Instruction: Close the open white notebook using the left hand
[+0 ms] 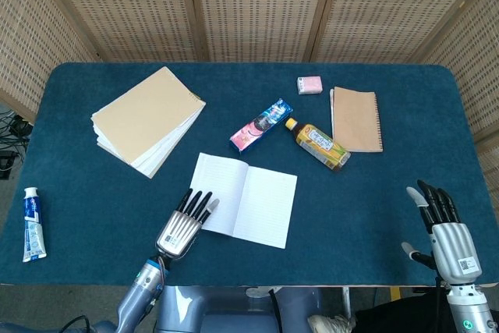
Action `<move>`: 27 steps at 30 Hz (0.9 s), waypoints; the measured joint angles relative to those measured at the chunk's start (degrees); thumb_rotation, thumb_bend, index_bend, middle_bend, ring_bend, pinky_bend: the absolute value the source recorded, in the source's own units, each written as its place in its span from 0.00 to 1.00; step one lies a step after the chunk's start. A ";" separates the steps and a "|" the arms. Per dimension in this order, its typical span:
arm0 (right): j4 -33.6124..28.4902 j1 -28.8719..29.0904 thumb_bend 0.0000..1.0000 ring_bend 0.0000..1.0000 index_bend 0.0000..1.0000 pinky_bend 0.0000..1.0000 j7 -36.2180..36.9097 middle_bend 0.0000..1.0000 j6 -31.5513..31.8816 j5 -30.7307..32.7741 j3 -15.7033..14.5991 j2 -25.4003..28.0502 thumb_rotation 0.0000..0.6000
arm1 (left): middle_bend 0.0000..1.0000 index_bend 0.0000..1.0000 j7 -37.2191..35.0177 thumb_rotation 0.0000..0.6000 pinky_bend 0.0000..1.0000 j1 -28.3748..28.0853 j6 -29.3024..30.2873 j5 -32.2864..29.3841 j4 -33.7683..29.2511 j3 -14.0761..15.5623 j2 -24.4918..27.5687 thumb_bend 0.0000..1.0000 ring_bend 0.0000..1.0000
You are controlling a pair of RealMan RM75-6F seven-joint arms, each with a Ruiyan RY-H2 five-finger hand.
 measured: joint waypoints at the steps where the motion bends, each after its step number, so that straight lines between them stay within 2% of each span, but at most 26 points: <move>1: 0.00 0.00 0.09 0.00 0.00 0.00 -0.01 0.00 -0.03 0.06 0.02 0.00 1.00 | 0.00 0.00 -0.26 1.00 0.00 -0.05 0.46 0.66 0.10 0.00 -0.01 0.57 0.00; 10: -0.26 -0.08 0.09 0.00 0.00 0.00 -0.35 0.00 0.04 0.09 0.01 0.05 1.00 | 0.00 0.00 -4.45 1.00 0.00 -0.59 6.23 8.37 2.27 -0.08 -0.10 0.44 0.00; 27: -0.23 -0.12 0.09 0.00 0.00 0.00 -0.22 0.00 0.13 0.16 0.12 0.08 1.00 | 0.00 0.00 -7.87 1.00 0.00 -1.61 9.13 13.26 3.95 -1.28 -1.00 0.43 0.00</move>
